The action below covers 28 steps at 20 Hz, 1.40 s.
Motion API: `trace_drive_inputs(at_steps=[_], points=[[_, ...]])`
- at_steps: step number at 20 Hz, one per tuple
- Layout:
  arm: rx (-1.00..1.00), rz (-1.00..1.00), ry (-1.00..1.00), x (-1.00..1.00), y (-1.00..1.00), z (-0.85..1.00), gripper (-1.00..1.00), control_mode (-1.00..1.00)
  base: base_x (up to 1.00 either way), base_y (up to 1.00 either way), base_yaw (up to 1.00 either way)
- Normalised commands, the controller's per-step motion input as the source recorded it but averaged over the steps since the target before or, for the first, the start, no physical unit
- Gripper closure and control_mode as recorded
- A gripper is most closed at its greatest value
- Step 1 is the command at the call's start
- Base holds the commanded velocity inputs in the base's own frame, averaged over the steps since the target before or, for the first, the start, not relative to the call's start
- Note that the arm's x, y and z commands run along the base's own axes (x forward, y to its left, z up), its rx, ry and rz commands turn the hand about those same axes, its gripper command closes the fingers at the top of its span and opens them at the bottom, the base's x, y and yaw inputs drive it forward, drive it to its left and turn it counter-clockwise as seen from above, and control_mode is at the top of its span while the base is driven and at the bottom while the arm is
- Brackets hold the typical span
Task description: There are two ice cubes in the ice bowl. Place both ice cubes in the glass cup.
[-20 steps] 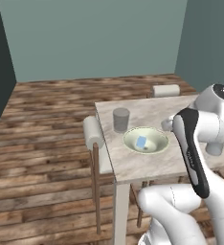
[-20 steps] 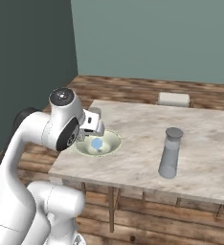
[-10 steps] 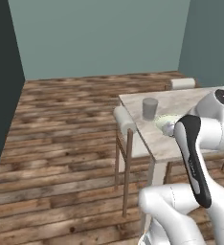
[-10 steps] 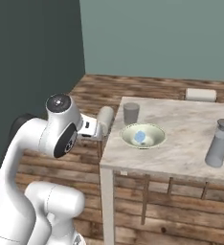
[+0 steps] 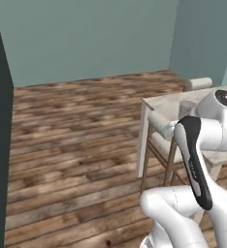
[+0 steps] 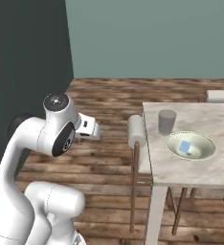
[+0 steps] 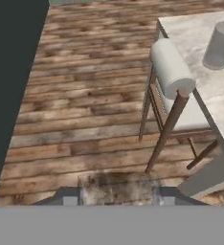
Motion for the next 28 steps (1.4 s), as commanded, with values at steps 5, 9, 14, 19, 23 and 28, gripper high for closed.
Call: trace_drive_inputs(at_steps=[5,9,14,19,23,28], points=[[0.00,0.00,0.00,0.00,0.00,0.00,1.00,1.00,0.97,0.98,-0.46],[0.00,0.00,0.00,0.00,0.00,0.00,1.00,1.00,1.00,0.99,-0.54],[0.00,0.00,0.00,0.00,0.00,0.00,1.00,1.00,0.92,0.95,-0.63],[0.00,0.00,0.00,0.00,0.00,0.00,1.00,1.00,0.66,0.93,-0.68],[0.00,0.00,0.00,0.00,0.00,0.00,1.00,1.00,0.48,0.89,-0.71],[0.00,0.00,0.00,0.00,0.00,0.00,1.00,1.00,0.59,0.55,-0.70]])
